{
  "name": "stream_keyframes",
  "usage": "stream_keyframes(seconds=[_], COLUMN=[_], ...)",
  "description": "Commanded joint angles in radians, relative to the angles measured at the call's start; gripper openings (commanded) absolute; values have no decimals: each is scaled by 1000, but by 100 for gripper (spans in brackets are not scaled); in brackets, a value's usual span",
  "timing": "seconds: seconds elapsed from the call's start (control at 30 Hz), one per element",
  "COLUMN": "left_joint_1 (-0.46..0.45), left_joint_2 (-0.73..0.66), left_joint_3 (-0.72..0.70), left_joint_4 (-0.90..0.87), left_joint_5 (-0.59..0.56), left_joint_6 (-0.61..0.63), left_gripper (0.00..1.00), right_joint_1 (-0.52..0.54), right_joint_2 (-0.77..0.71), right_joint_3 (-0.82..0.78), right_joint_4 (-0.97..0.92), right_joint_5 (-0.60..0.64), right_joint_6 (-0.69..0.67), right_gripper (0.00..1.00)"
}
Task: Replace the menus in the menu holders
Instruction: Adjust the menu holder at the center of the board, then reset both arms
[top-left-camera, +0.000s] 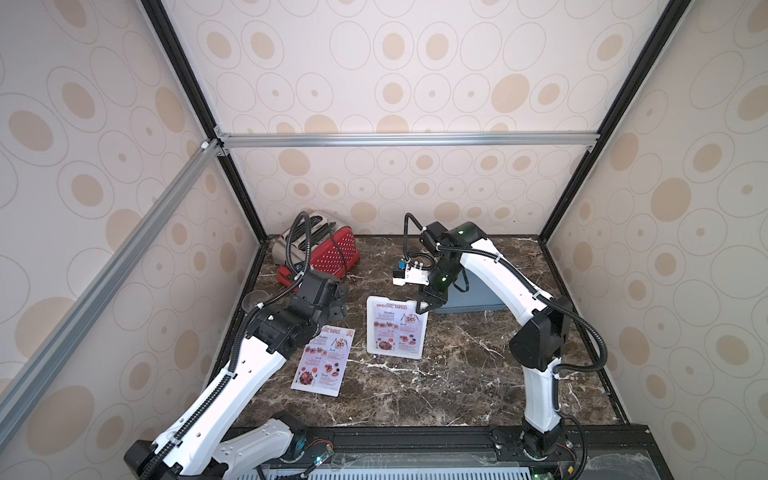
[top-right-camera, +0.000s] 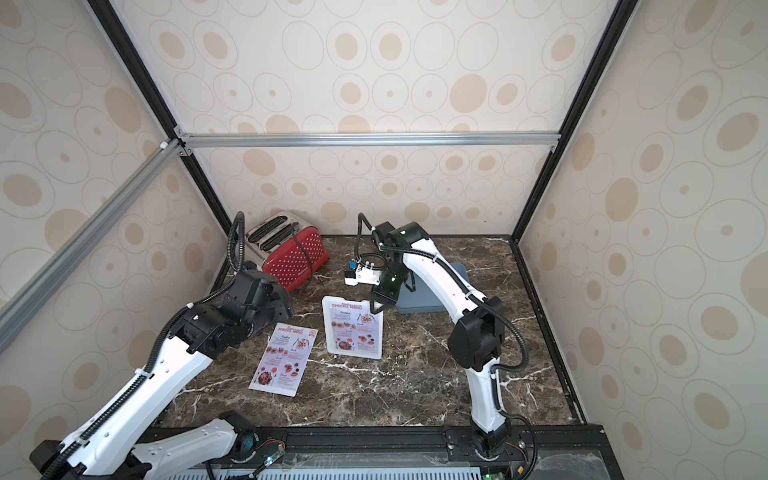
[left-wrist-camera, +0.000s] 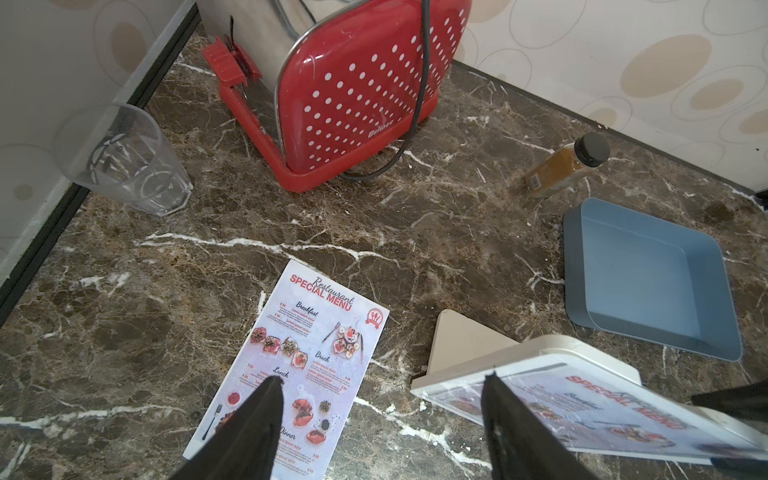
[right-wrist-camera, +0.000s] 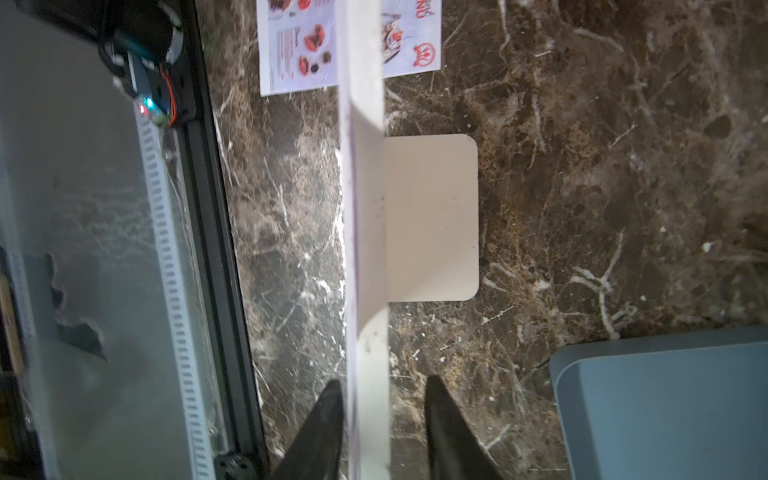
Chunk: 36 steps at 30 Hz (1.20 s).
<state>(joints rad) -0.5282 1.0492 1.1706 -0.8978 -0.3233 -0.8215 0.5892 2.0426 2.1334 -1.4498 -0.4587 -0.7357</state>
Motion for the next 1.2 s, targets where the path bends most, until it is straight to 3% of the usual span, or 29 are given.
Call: stream_keyframes(seconds=[0.0, 0.2, 0.33, 0.47, 0.6, 0.73, 0.93, 1.17], left_joint_1=[6, 47, 95, 116, 166, 305, 400, 483], left_joint_2=[-6, -14, -42, -75, -92, -58, -1, 77], left_joint_3=[0, -14, -83, -223, -378, -465, -584, -713], left_joint_4=[-4, 33, 173, 392, 607, 738, 963, 1229], left_joint_5=[-45, -100, -149, -219, -191, -67, 23, 130], left_joint_6=[13, 87, 230, 394, 519, 565, 686, 732], left_gripper=[75, 89, 97, 99, 99, 99, 99, 99], right_joint_1=[10, 6, -59, -251, -443, -570, -600, -607], right_joint_2=[-39, -251, -560, -869, -1057, -1080, -1003, -813], right_joint_3=[32, -51, -413, -855, -1160, -1375, -1628, -1741], right_joint_4=[-8, 36, 345, 727, 936, 1119, 1526, 1879], right_joint_5=[-5, -40, 6, 108, 233, 310, 491, 480], right_joint_6=[-10, 67, 255, 533, 678, 761, 783, 769], right_gripper=[48, 57, 58, 65, 71, 71, 71, 71])
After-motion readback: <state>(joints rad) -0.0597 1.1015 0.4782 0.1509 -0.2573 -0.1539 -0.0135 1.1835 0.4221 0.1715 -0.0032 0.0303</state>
